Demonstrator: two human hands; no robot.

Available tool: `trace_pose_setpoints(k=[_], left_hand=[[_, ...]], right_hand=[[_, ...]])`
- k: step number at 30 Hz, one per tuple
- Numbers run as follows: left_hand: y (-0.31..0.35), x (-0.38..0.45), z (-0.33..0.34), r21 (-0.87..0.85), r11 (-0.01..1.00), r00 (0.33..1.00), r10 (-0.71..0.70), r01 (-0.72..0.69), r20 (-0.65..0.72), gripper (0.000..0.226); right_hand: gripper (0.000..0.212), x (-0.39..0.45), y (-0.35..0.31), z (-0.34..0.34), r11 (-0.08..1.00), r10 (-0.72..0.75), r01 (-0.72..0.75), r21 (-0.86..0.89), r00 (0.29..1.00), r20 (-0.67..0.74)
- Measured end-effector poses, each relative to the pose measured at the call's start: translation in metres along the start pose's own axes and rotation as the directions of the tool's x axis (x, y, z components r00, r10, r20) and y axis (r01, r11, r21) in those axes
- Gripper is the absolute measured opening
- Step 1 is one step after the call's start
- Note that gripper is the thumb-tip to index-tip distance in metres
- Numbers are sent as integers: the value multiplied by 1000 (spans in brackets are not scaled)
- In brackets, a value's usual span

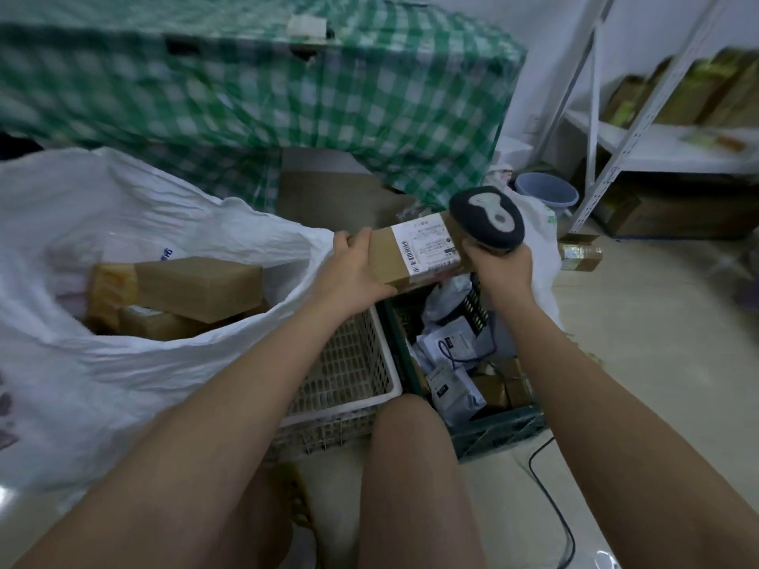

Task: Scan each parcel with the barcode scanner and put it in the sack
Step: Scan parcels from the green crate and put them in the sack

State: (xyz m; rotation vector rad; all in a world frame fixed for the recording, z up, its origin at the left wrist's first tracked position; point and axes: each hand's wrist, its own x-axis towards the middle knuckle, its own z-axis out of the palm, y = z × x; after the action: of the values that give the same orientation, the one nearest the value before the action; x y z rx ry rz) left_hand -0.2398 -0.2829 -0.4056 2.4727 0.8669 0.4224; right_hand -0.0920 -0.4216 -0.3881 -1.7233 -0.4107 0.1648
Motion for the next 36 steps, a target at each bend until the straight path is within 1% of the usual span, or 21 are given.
trace_pose_setpoints(k=[1, 3, 6, 8, 11, 14, 15, 17, 18, 19, 20, 21, 22, 23, 24, 26, 28, 30, 33, 35, 36], left_hand=[[4, 0, -13, 9, 1000, 1000, 2, -2, -15, 87], [7, -2, -37, 46, 999, 998, 3, 0, -61, 90], [2, -15, -78, 95, 995, 976, 33, -12, -216, 91], [-9, -27, -106, 131, 991, 948, 29, 13, -317, 89], [-40, -46, -145, 188, 977, 910, -19, 105, -413, 86], [-77, -64, -176, 246, 944, 882, -84, 220, -464, 82], [-89, -70, -184, 285, 923, 876, -101, 260, -472, 82], [-111, -80, -193, 371, 869, 873, -129, 328, -470, 84], [-122, -83, -194, 416, 837, 882, -154, 356, -445, 86], [-132, -84, -194, 467, 795, 896, -205, 387, -394, 89], [-140, -84, -192, 516, 748, 904, -286, 417, -317, 94], [-146, -84, -189, 548, 707, 893, -384, 447, -233, 100], [-149, -82, -185, 535, 698, 871, -459, 476, -176, 103], [-147, -78, -181, 493, 719, 862, -484, 490, -149, 101], [-142, -73, -175, 445, 762, 878, -454, 470, -150, 93], [-122, -60, -160, 406, 836, 930, -329, 368, -167, 71], [-98, -45, -143, 384, 885, 963, -218, 262, -157, 57], [-70, -30, -122, 294, 943, 983, -122, 158, -140, 50], [-23, -10, -87, 160, 986, 989, 64, -42, -137, 43], [7, 1, -62, 92, 984, 978, 166, -156, -126, 37], [21, 6, -48, 59, 980, 973, 197, -192, -117, 34]], right_hand=[[38, 0, -9, 3, 999, -10, 11, 32, 999, -31], [37, -3, -25, 10, 998, -42, 45, 39, 997, -65], [41, -12, -51, 25, 990, -90, 92, 106, 995, -32], [36, -17, -63, 40, 992, -101, 99, 83, 995, 20], [17, -26, -73, 66, 993, -111, 115, -21, 985, 132], [9, -43, -84, 91, 989, -140, 148, -17, 962, 233], [10, -48, -85, 99, 986, -154, 167, -27, 953, 262], [20, -59, -89, 112, 980, -166, 190, -52, 937, 308], [21, -62, -90, 117, 979, -166, 195, -60, 931, 325], [21, -65, -90, 122, 978, -165, 199, -68, 927, 337], [20, -66, -89, 125, 976, -161, 202, -81, 923, 350], [21, -67, -87, 127, 974, -160, 207, -93, 917, 365], [23, -66, -85, 128, 972, -157, 211, -104, 911, 380], [23, -64, -81, 127, 972, -153, 211, -108, 906, 394], [19, -63, -78, 124, 974, -144, 201, -103, 904, 402], [7, -56, -69, 115, 979, -132, 183, -92, 908, 398], [6, -46, -59, 101, 978, -115, 175, -117, 909, 401], [17, -35, -46, 83, 981, -53, 127, -144, 899, 435], [49, -10, -16, 52, 976, 67, 41, -213, 876, 477], [58, 5, 10, 29, 962, 142, -6, -272, 865, 481], [57, 11, 24, 18, 955, 171, -26, -296, 863, 476]])
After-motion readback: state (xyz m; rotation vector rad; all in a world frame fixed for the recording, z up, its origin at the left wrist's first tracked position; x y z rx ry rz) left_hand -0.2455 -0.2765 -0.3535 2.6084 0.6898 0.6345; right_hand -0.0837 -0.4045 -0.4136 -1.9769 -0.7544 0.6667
